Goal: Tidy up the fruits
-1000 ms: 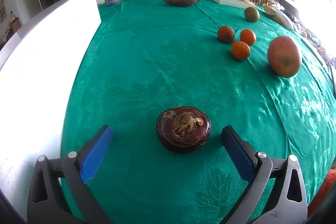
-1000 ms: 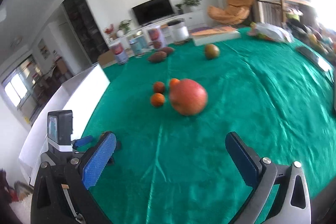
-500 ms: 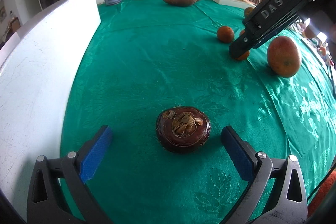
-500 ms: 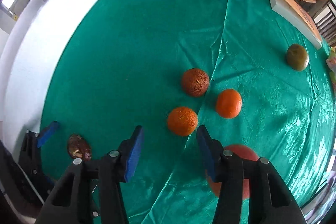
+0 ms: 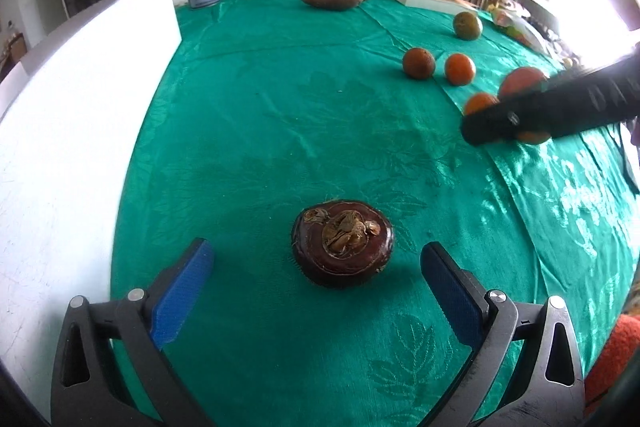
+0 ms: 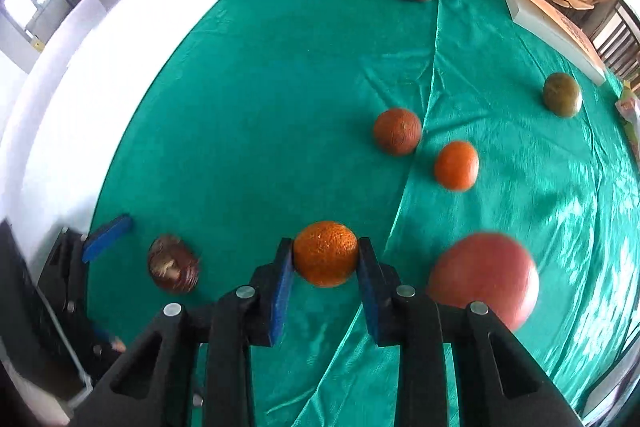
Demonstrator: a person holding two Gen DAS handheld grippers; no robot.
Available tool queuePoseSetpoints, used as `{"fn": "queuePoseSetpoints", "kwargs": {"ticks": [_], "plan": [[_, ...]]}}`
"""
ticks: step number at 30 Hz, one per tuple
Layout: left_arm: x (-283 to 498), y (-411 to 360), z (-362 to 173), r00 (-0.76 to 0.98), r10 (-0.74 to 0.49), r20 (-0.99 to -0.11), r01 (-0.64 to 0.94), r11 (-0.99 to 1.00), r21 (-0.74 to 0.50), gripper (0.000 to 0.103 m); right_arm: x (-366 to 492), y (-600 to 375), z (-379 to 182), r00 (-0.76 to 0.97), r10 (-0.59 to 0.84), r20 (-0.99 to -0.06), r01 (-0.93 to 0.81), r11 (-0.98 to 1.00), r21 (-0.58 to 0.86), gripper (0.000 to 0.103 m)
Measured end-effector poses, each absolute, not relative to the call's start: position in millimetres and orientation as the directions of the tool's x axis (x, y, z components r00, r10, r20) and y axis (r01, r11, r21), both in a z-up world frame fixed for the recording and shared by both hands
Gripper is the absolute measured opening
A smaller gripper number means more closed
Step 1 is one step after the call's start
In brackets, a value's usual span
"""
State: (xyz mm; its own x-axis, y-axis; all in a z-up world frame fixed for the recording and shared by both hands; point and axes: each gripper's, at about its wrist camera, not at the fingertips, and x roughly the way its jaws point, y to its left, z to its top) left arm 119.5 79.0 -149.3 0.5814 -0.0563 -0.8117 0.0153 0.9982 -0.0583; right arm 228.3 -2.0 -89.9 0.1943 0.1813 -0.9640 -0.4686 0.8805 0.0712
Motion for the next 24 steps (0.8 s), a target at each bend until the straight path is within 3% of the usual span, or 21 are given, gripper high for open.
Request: {"fn": "queuePoseSetpoints", "kwargs": {"ticks": [3, 5, 6, 7, 9, 12, 15, 21, 24], "plan": [[114, 85, -143, 0.569, -0.151, -0.808, 0.053, 0.988, -0.147, 0.1, 186, -27, -97, 0.226, 0.188, -0.956, -0.422, 0.903, 0.078, 0.031], [114, 83, -140, 0.576, -0.145, -0.804, 0.059, 0.989, -0.136, 0.099, 165, -47, -102, 0.232, 0.221, -0.947, -0.372, 0.92, 0.123, 0.031], [115, 80, -138, 0.583, -0.125, -0.803, 0.062, 0.992, -0.11, 0.087, 162, -51, -104, 0.233, 0.238, -0.943, -0.346, 0.926, 0.149, 0.031], [118, 77, -139, 0.58, -0.105, -0.808, 0.062, 0.994, -0.085, 0.065, 156, -59, -107, 0.237, 0.252, -0.938, -0.324, 0.931, 0.168, 0.031], [121, 73, -142, 0.578, -0.069, -0.813, 0.058, 0.997, -0.044, 0.047, 148, -72, -110, 0.249, 0.269, -0.931, -0.288, 0.938, 0.194, 0.031], [115, 73, -141, 0.576, -0.053, -0.815, 0.02, 0.998, -0.052, 0.046, 139, -85, -109, 0.268, 0.287, -0.919, -0.256, 0.941, 0.22, 0.031], [92, 78, -121, 0.601, -0.126, -0.789, 0.016, 0.989, -0.146, 0.046, 133, -88, -109, 0.271, 0.29, -0.918, -0.256, 0.941, 0.221, 0.031], [20, 109, -31, 0.661, -0.346, -0.665, 0.071, 0.912, -0.403, 0.046, 121, -44, -73, 0.276, 0.398, -0.875, -0.357, 0.888, 0.291, 0.031], [-16, 146, 15, 0.718, -0.355, -0.598, 0.049, 0.884, -0.466, 0.046, 116, 6, -37, 0.251, 0.51, -0.823, -0.459, 0.811, 0.362, 0.031]]}}
